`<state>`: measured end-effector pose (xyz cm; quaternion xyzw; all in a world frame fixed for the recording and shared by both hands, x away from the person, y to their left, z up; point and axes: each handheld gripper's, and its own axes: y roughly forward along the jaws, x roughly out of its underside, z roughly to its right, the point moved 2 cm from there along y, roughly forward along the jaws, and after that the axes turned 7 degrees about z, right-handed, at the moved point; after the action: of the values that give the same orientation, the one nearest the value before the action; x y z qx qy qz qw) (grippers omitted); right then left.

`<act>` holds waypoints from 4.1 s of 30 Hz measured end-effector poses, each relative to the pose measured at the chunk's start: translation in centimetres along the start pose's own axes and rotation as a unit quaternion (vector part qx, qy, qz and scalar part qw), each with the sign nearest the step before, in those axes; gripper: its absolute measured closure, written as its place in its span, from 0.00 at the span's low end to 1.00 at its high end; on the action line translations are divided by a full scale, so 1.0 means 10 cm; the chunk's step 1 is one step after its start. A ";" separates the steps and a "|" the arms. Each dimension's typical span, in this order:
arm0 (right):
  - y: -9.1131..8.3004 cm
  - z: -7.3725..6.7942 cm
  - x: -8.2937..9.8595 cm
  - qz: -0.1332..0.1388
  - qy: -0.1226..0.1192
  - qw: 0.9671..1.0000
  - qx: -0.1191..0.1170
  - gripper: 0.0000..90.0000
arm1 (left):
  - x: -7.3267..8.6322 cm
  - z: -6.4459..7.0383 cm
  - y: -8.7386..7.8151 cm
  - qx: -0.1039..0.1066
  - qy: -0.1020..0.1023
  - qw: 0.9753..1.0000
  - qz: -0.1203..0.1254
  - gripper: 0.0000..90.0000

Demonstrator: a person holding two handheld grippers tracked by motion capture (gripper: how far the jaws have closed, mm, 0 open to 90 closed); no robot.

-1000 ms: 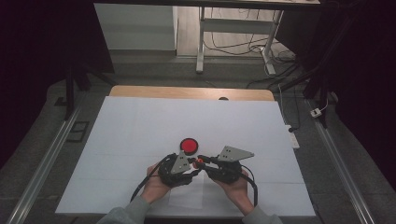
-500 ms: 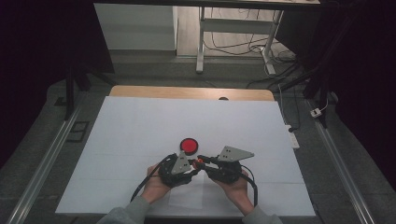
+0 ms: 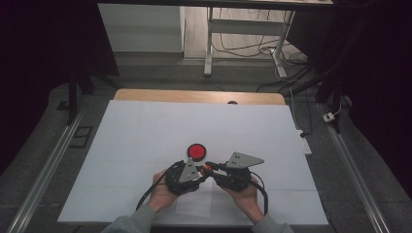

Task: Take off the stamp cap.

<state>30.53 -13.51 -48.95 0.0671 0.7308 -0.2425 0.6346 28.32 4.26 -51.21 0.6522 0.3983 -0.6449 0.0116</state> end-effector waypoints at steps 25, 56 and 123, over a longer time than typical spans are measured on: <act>0.01 -0.04 0.02 0.000 -0.013 1.000 0.011 0.80 | 0.03 0.01 0.01 0.003 -0.009 1.000 -0.001 0.73; -0.14 0.04 -0.06 0.037 -0.003 0.999 0.030 0.81 | 0.06 0.02 0.01 0.005 -0.002 1.000 -0.005 0.73; -0.24 0.15 -0.02 0.036 0.004 0.999 0.037 0.80 | 0.68 -0.38 -0.99 -0.066 -0.091 0.993 0.022 0.72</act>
<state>30.94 -16.19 -48.26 0.1171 0.7208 -0.2460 0.6374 25.19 16.49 -51.38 0.5968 0.4232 -0.6735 0.1050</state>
